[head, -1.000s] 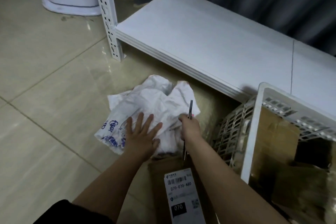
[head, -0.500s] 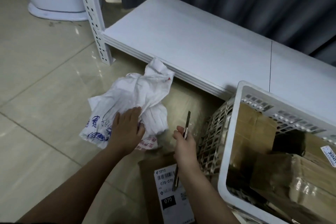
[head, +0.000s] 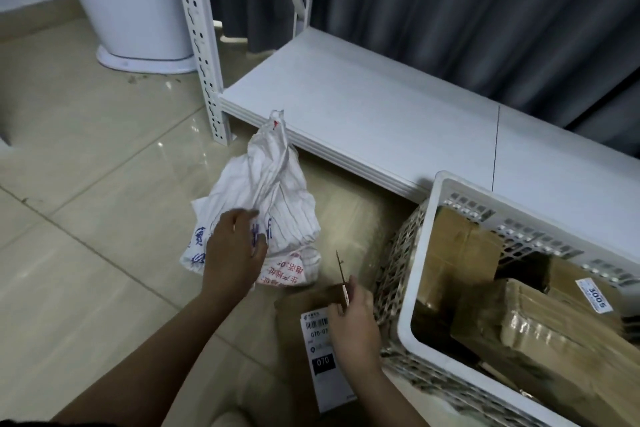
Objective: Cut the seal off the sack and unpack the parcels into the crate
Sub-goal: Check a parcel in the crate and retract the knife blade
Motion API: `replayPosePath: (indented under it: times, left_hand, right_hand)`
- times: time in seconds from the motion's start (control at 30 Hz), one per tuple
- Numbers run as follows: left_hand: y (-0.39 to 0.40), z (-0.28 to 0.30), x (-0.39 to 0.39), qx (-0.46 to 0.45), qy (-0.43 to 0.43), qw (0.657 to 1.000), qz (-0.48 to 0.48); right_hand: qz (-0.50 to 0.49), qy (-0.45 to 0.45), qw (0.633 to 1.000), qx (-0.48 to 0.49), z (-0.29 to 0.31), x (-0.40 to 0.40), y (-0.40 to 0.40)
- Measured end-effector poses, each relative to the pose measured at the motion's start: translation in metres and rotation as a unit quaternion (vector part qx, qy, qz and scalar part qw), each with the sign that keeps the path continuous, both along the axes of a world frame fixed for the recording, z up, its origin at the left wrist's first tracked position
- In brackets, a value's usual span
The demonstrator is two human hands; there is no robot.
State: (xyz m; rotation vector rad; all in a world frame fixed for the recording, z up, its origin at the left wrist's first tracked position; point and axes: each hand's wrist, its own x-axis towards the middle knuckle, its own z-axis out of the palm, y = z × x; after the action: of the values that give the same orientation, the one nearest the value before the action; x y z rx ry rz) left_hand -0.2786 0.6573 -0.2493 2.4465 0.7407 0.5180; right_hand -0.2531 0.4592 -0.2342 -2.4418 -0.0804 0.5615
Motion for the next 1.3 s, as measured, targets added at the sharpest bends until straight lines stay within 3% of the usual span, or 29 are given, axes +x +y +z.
replayPosePath:
  times: [0.07, 0.13, 0.17, 0.23, 0.33, 0.4, 0.43, 0.63, 0.8, 0.97, 1.17, 1.3]
  left_hand:
    - [-0.026, -0.001, -0.025, -0.003, -0.02, 1.0, -0.011]
    - [-0.056, -0.015, -0.049, -0.124, 0.062, 0.99, -0.006]
    - [-0.071, -0.025, -0.059, -0.212, 0.124, 0.969, 0.015]
    - [-0.093, -0.036, -0.074, -0.393, 0.236, 0.885, 0.078]
    - [-0.118, -0.031, -0.086, -0.6, 0.302, 0.732, 0.113]
    - [-0.128, -0.022, -0.086, -0.66, 0.3, 0.681, 0.104]
    - [-0.131, -0.021, -0.085, -0.671, 0.283, 0.677, 0.108]
    - [-0.123, 0.027, -0.088, -0.637, 0.223, 0.731, 0.1]
    - [-0.107, 0.095, -0.109, -0.599, 0.198, 0.771, 0.093]
    - [-0.11, 0.186, -0.092, -0.471, 0.149, 0.869, -0.015]
    - [-0.141, 0.27, -0.015, -0.215, 0.099, 0.962, -0.139]
    - [-0.19, 0.295, 0.058, -0.063, 0.084, 0.968, -0.227]
  right_hand:
    - [-0.004, -0.001, 0.999, -0.032, 0.001, -0.006, -0.008]
    - [-0.01, 0.016, 0.996, -0.083, 0.003, -0.01, -0.016]
    - [-0.007, 0.028, 0.994, -0.11, 0.003, -0.013, -0.021]
    - [0.012, 0.05, 0.987, -0.15, 0.002, -0.017, -0.027]
    - [0.029, 0.08, 0.981, -0.173, -0.001, -0.023, -0.032]
    - [0.02, 0.127, 0.979, -0.158, -0.001, -0.023, -0.034]
    - [0.014, 0.153, 0.978, -0.144, 0.001, -0.022, -0.034]
    - [0.031, 0.134, 0.984, -0.11, 0.032, -0.028, -0.035]
    - [0.047, 0.096, 0.994, -0.016, 0.083, -0.041, -0.036]
    - [-0.014, 0.042, 0.989, 0.139, 0.143, -0.038, -0.05]
    - [-0.17, 0.039, 0.918, 0.356, 0.207, 0.008, -0.104]
    - [-0.265, 0.062, 0.85, 0.45, 0.227, 0.035, -0.161]
